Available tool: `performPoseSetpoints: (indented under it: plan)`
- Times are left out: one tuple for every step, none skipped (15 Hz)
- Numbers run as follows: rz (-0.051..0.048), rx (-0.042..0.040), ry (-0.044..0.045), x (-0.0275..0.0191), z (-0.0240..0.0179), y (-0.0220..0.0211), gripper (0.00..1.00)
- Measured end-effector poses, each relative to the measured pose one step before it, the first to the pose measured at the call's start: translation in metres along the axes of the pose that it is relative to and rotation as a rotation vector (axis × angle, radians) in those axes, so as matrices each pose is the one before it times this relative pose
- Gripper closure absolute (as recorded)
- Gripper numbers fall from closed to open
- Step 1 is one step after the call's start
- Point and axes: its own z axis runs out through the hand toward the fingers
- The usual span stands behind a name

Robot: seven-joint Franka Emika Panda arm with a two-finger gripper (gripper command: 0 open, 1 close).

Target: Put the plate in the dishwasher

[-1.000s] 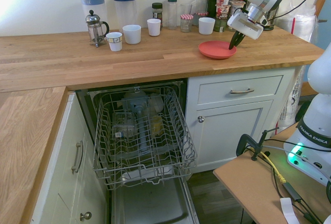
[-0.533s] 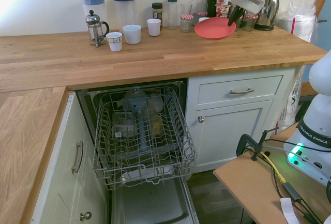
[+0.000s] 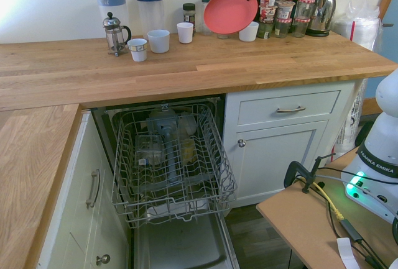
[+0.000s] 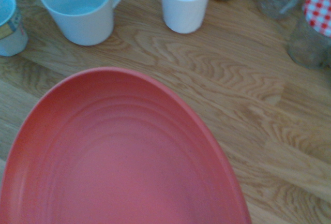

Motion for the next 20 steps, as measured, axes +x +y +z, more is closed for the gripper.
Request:
performPoseSetpoints:
  plan:
    - [-0.06065,-0.0167,0.03779,-0.02,-0.00441,-0.02323,1.0]
    - [-0.06615,-0.0106,0.03456,-0.01939,-0.00591,-0.02336,1.0]
    - [-0.06583,-0.00413,0.02943,-0.01902,-0.00707,-0.0233,1.0]
    - [-0.06855,-0.00402,0.02789,-0.01888,-0.00699,-0.02404,1.0]
    - [-0.06761,-0.00896,0.0265,-0.01868,-0.0048,-0.02477,1.0]
    - [-0.06315,-0.01285,0.02408,-0.01796,-0.00285,-0.0249,1.0]
    - [-0.05557,-0.01206,0.0191,-0.01658,0.00002,-0.02295,1.0]
    - [-0.0505,-0.00887,0.01281,-0.01345,0.00144,-0.0204,1.0]
    - [-0.04574,-0.00492,0.00887,-0.01037,0.00234,-0.01735,1.0]
    - [-0.03948,0.00016,0.00696,-0.0073,0.00186,-0.01523,1.0]
    - [-0.02578,-0.00379,0.00396,-0.00466,0.00153,-0.01134,1.0]
    - [-0.00305,-0.0109,-0.00235,-0.00262,0.0018,-0.00818,1.0]
    - [0.01032,-0.01501,-0.00595,0.00338,0.00478,-0.00399,1.0]
    - [-0.00501,-0.00565,0.00164,-0.00001,-0.00131,-0.00156,1.0]
    - [-0.01623,-0.01027,0.00914,-0.00052,-0.0026,-0.00485,1.0]
    - [-0.02366,-0.013,0.01373,-0.00259,-0.00238,-0.00757,1.0]
    - [-0.03349,-0.01212,0.02099,-0.00534,-0.00348,-0.01151,1.0]
    - [-0.04021,-0.01422,0.0278,-0.00572,-0.00341,-0.01224,1.0]
    - [-0.04238,-0.01276,0.03577,-0.00604,-0.00517,-0.01365,1.0]
    - [-0.0401,-0.0114,0.03865,-0.00506,-0.00637,-0.01407,1.0]
